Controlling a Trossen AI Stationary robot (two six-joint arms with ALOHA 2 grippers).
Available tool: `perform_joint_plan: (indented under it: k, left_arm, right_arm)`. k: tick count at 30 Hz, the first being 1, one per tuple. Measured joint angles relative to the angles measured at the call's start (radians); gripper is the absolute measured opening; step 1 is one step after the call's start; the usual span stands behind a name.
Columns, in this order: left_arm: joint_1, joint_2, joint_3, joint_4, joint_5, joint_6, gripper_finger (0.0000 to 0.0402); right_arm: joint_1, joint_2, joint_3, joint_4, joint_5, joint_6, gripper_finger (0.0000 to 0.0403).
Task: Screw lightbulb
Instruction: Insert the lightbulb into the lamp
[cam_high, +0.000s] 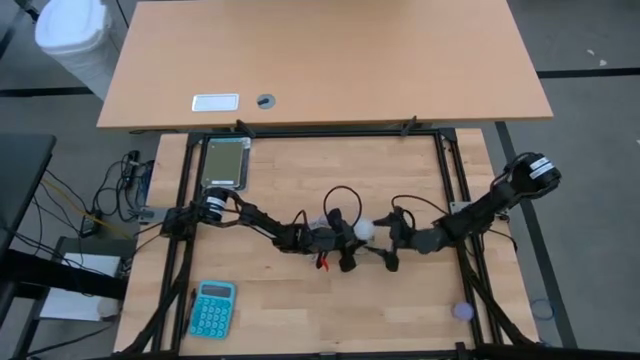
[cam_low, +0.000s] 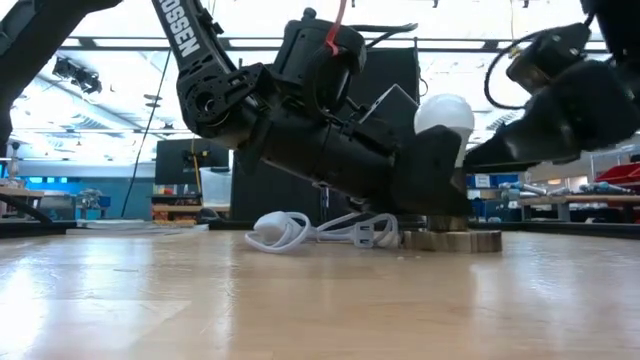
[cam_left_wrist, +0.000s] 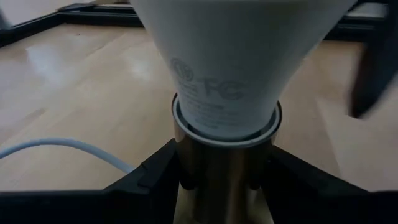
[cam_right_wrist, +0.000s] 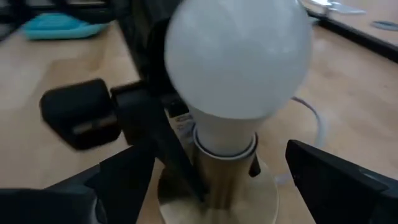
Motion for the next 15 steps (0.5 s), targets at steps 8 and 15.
perform_joint_plan:
  k: [8,15]
  left_arm:
    - [-0.001,-0.001,0.0,0.003,0.169,0.054,0.0193]
    - [0.007,-0.001,0.0,0.012,0.314,0.076,0.0193]
  right_arm:
    - [-0.206,0.009,-0.125,0.299,-0.515,-0.1,0.0345]
    - [-0.352,0.014,-0.098,0.302,-0.849,-0.17,0.0331]
